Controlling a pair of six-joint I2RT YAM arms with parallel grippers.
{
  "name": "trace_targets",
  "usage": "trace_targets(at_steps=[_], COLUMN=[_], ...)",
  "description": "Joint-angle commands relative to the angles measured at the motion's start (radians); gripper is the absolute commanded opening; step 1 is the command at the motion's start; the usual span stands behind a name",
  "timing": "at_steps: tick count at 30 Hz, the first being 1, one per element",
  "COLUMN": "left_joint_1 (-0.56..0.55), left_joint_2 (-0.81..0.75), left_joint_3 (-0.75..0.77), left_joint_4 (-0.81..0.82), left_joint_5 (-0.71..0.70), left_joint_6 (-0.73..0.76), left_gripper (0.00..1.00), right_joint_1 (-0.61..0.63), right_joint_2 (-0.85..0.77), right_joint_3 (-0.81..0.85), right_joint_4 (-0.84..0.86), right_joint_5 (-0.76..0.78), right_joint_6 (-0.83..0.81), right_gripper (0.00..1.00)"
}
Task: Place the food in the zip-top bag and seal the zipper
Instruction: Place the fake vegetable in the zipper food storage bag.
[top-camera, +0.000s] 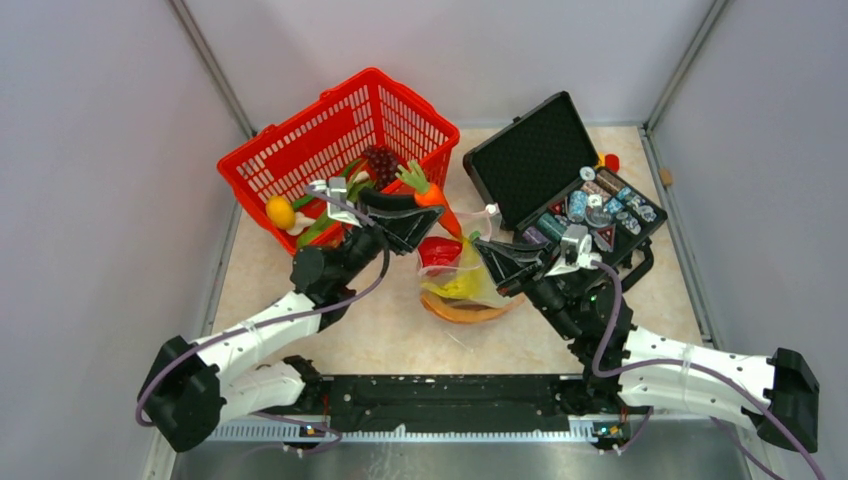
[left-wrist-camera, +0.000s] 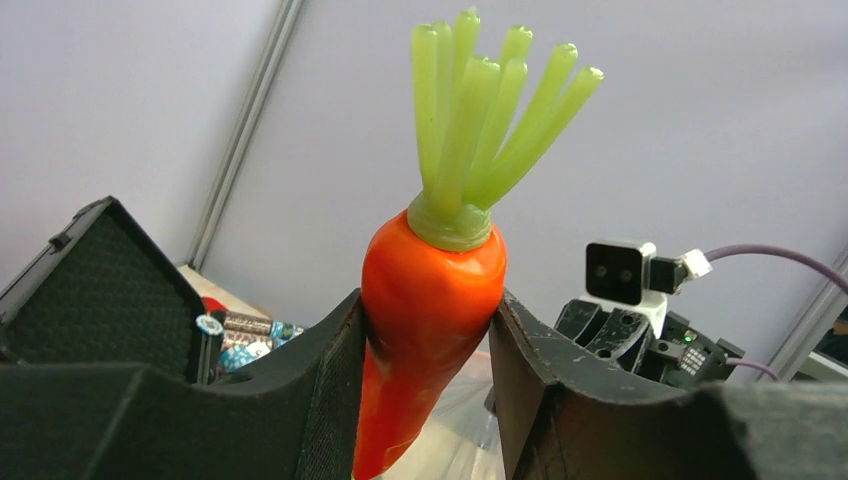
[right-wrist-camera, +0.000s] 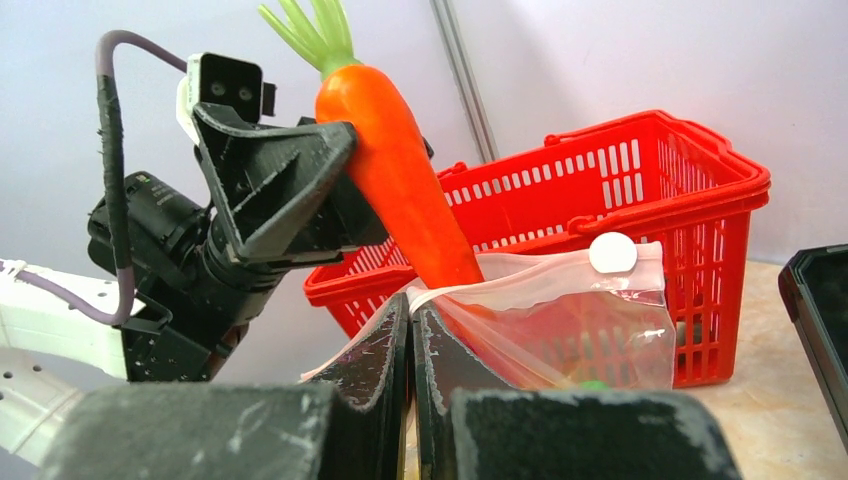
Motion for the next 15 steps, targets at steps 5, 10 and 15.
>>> trace_targets(at_steps=[5,10,15], left_joint_1=[-0.007,-0.013,-0.029], left_joint_2=[0.072,0.142,0.137], left_joint_3=[0.022,0.009,0.011], left_joint_4=[0.140,0.227,0.130], left_joint_5=[0.043,0.069,0.095], left_joint_6=[-0.137,-0.214,-0.209], left_gripper=[0.47,0.47,0.50], right_joint_1=[0.007,0.006,0.006], right_joint_2=[-0.022,-0.020,-0.022], right_joint_3=[0.014,0.018,0.024], right_joint_4=[0.113,0.113,0.111], right_joint_5=[-0.001,0.000,0.000], right_joint_6=[-0.002,-0.005,-0.006], right_gripper=[0.00,0.00,0.00])
